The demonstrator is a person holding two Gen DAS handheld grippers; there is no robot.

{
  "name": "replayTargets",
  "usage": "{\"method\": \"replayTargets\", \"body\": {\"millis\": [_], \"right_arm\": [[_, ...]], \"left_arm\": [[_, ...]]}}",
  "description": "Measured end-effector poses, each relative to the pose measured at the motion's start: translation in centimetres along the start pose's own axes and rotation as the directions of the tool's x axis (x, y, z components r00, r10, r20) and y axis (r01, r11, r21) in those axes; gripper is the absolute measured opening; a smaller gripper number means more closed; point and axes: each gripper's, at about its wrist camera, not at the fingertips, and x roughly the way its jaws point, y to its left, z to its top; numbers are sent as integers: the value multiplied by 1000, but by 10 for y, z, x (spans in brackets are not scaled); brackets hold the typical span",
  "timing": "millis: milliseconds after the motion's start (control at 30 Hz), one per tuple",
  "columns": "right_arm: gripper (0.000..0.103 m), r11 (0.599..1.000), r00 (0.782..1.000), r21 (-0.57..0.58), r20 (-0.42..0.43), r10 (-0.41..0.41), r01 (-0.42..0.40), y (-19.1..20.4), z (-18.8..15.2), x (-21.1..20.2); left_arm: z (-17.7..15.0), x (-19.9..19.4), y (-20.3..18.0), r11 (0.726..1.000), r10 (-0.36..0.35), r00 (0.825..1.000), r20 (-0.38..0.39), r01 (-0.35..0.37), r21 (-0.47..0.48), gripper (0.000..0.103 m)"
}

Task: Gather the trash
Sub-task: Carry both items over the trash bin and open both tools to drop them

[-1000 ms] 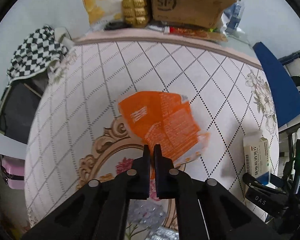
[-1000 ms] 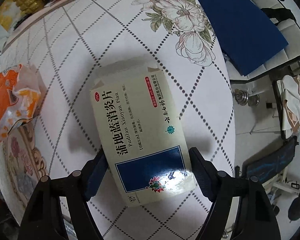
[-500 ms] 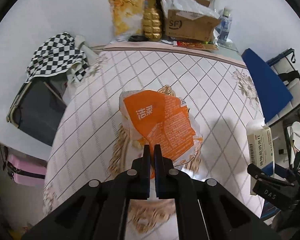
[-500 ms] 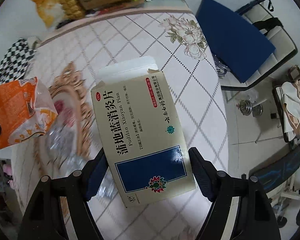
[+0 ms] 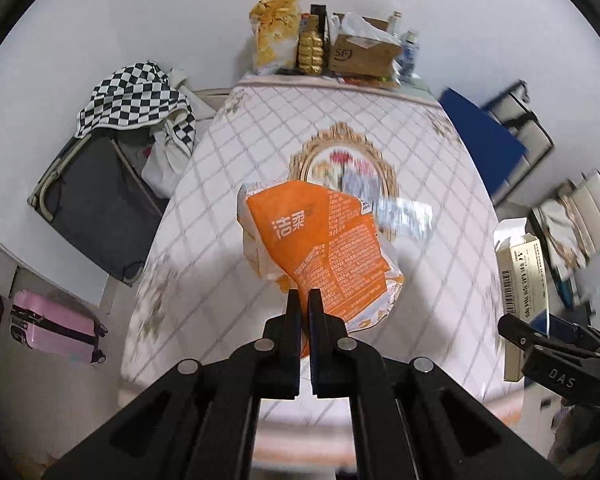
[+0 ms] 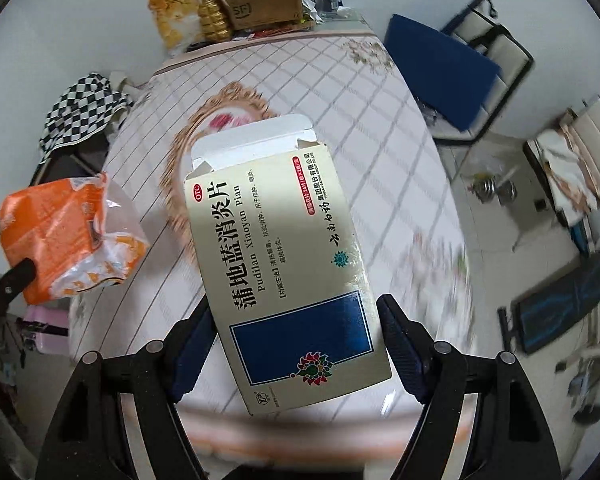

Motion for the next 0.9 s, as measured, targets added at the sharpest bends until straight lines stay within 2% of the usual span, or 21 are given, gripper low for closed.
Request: {"method": "replayTargets", "body": {"millis": [133, 267, 433, 567, 600, 700, 767, 900], "right_arm": [[80, 998, 999, 65, -24, 23, -21, 17, -97, -28], [80, 993, 993, 109, -102, 57, -46, 25, -179, -36], [80, 988, 971, 145, -226, 76, -44, 19, -274, -22], [80, 982, 937, 185, -337, 88, -26, 5, -329, 23], [80, 980, 925, 199, -369, 92, -18, 0, -346, 43], [80, 976, 901, 216, -423, 96, -3, -10, -375, 91], [80, 973, 888, 230, -448, 101, 5, -18, -393, 133], [80, 964, 876, 266, -468, 113, 18, -33, -422, 228]], "left_arm": [[-62, -23, 26, 999, -27, 998, -55, 29, 35, 1], [-123, -31, 48, 997, -46, 985, -164, 55, 54, 1], [-196, -6, 60, 996, -28, 942, -334, 55, 72, 1], [-253, 48, 67, 999, -44, 887, -460, 50, 0, 1], [-267, 72, 66, 999, -53, 868, -494, 51, -18, 1], [-299, 140, 63, 996, -80, 826, -557, 45, -75, 1], [-316, 183, 59, 995, -83, 815, -574, 38, -89, 1], [-351, 287, 51, 991, -97, 775, -625, 16, -135, 2]]}}
